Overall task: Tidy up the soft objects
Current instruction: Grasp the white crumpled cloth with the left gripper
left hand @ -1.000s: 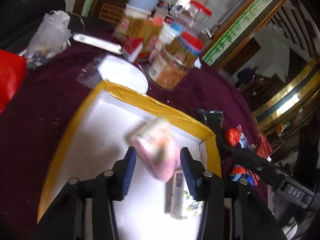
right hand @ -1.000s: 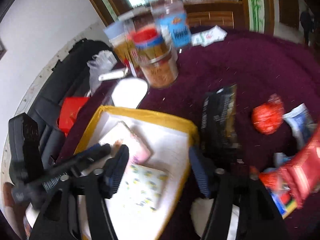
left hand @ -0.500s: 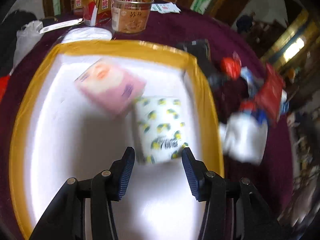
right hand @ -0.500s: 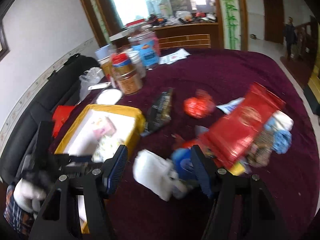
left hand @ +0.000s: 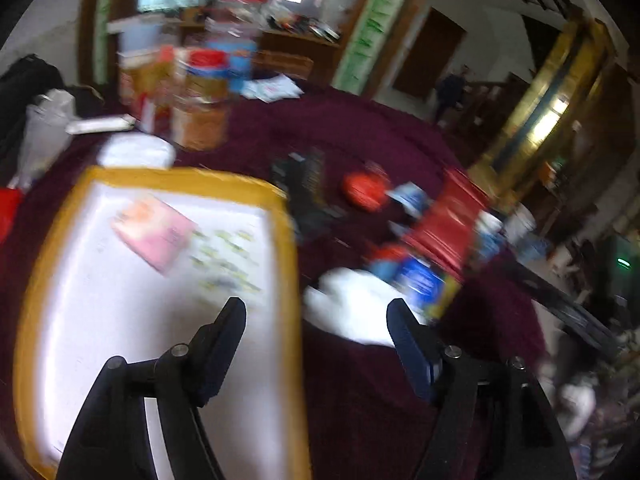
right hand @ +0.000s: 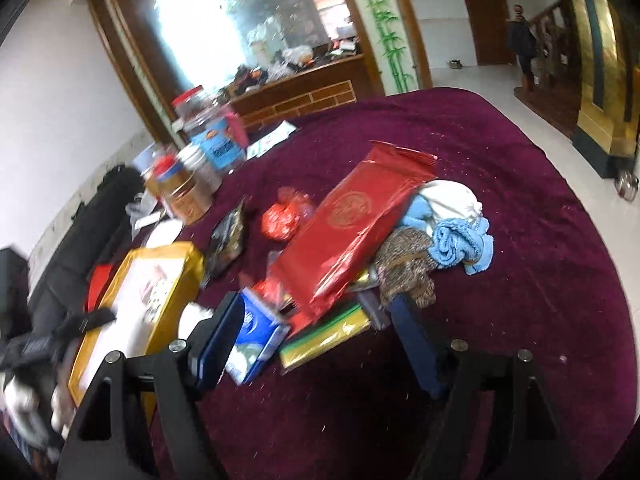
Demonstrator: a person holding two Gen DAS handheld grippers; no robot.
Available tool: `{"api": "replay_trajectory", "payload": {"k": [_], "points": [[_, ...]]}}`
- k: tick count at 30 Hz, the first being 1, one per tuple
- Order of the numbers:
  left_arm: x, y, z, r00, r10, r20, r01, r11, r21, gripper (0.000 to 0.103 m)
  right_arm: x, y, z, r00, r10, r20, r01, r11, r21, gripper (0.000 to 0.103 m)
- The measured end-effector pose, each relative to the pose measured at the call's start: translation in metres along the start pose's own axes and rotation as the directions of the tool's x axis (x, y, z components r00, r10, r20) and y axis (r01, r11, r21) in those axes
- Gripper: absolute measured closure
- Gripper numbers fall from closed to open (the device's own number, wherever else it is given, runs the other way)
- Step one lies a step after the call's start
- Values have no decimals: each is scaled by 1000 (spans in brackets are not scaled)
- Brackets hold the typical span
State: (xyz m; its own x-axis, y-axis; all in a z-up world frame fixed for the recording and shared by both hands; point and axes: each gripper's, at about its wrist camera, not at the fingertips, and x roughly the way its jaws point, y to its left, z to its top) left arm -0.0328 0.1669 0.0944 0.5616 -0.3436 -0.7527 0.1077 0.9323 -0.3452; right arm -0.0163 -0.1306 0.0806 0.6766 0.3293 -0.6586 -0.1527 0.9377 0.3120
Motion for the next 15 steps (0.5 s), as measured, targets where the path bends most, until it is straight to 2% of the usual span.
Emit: {"api": "replay_trajectory", "payload": {"k": [2,4,8,11,15], "points": [[7,-15,-5,999,-38,-23,38,999,-12,27,9,-9,-4,1000,-5,20,4,1000,20,28],[14,-27,-11,999,-36,-29,36,999,-22,27,18,-17,-11,999,-4,33,3,999,35,28],[46,-38,-13,997,23,-72,-28,997,-77,27,29,-31,-20,1000,-17,20,16,998,61,28],[60,-36,-10,993,95,-67,-103,987,-123,27,22,-37,-20,999,10,48,-14,997,79,28],[84,-29,-9,988,120,-102,-136,975,-175,27,24,-38,-23,999,18,31,-20,997,81,28]]}}
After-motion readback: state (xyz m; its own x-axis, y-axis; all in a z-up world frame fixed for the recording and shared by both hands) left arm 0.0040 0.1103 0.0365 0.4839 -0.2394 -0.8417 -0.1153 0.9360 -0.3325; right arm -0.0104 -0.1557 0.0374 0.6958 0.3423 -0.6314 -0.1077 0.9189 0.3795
